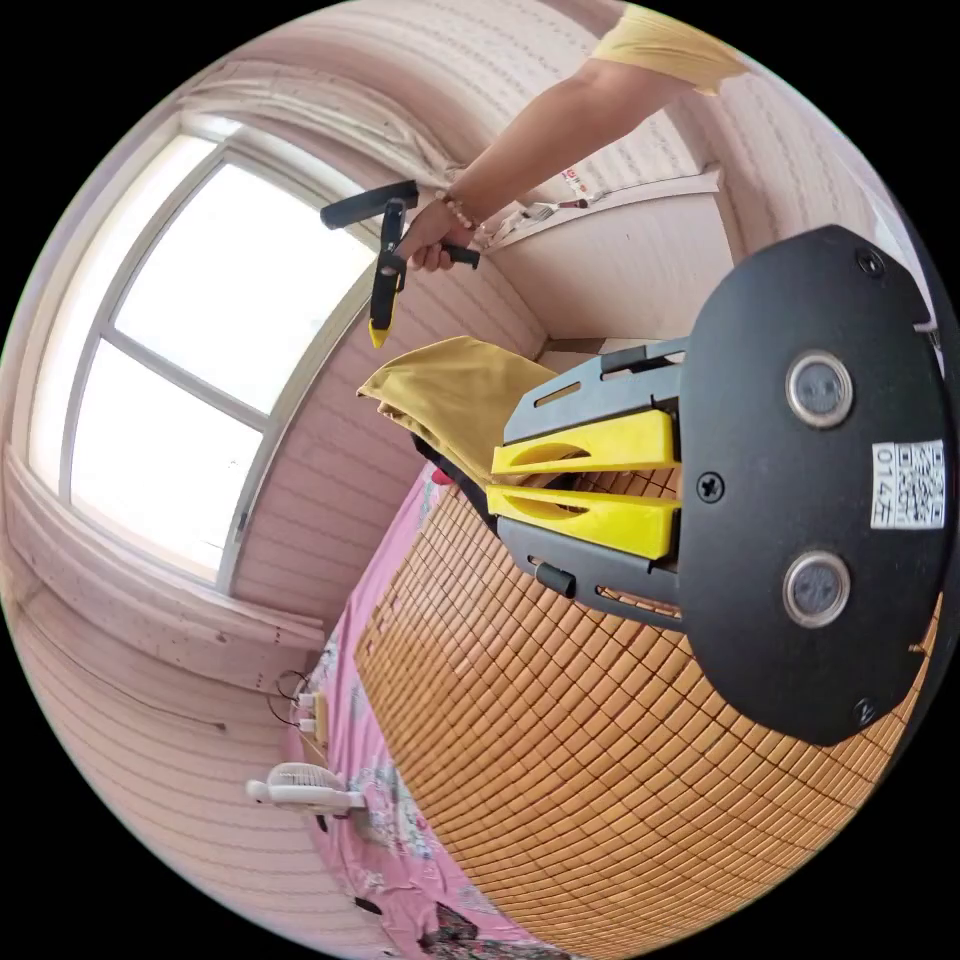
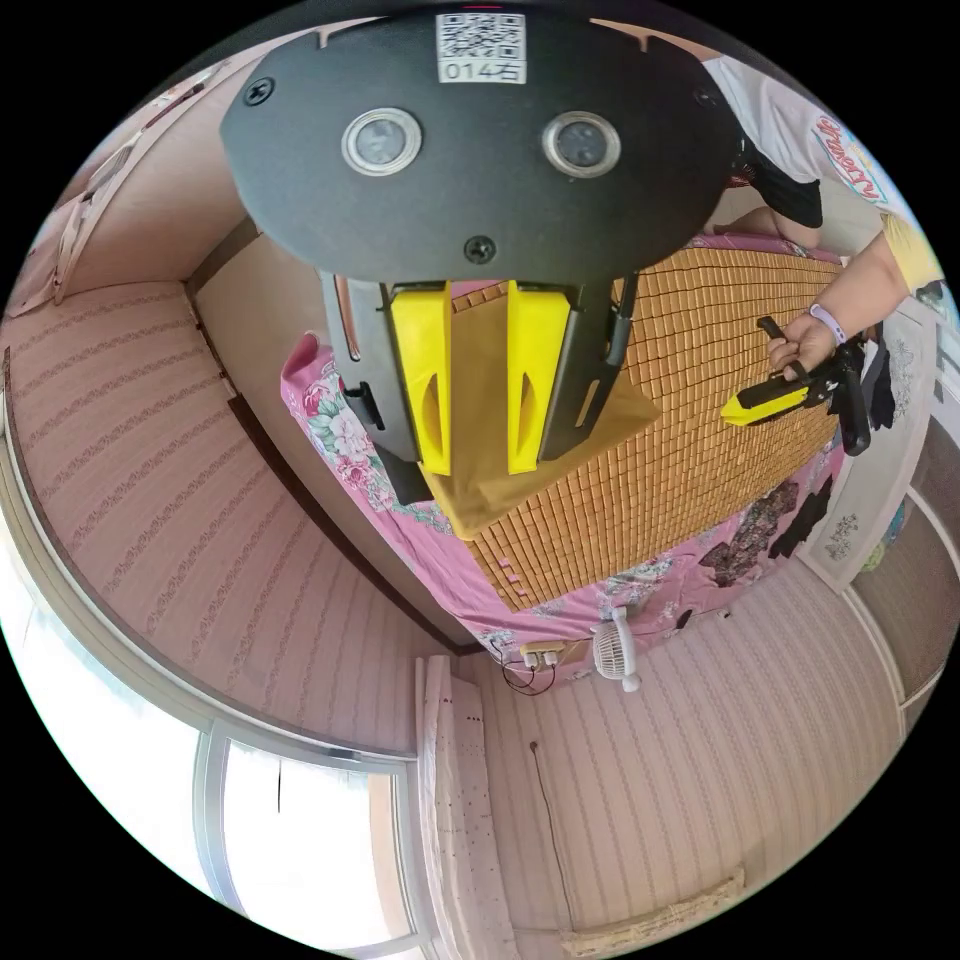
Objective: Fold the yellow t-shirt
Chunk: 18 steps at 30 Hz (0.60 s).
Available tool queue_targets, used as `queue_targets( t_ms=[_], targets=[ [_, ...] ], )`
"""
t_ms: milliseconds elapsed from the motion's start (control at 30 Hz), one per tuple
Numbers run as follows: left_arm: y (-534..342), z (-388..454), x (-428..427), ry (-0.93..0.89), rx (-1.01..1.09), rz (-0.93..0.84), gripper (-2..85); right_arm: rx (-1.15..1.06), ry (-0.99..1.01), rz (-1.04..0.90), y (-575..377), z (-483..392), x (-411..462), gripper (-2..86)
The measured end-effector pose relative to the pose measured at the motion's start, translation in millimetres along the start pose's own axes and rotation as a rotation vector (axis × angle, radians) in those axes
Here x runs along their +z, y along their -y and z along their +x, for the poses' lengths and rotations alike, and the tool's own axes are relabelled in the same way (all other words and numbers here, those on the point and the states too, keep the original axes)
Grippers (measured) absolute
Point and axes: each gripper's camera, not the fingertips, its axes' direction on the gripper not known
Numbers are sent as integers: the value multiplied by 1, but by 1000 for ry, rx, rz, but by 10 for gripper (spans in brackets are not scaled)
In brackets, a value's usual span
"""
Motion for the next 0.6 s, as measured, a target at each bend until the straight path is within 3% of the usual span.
queue_targets(
  t_ms=[100, 233, 300, 367, 467, 600],
  targets=[
    [-24, -22, 5, 5, -59, -111, -6, -56, -66, -28, -73, 1, 58, 90],
    [-114, -30, -72, -9, -70, -174, -5, -112, -184, -52, -287, -28, 116, 93],
    [-164, -30, -121, 14, -100, -173, -5, -25, -143, -161, -388, -35, 141, 93],
    [-213, -28, -173, 87, -141, -186, -4, 217, 22, -258, -508, -42, 152, 92],
    [-282, -17, -270, 239, -229, -138, 8, 340, 27, -191, -596, -64, 134, 92],
    [-351, 5, -396, 409, -372, 72, 34, 190, -126, -197, -580, -81, 144, 85]
  ],
)
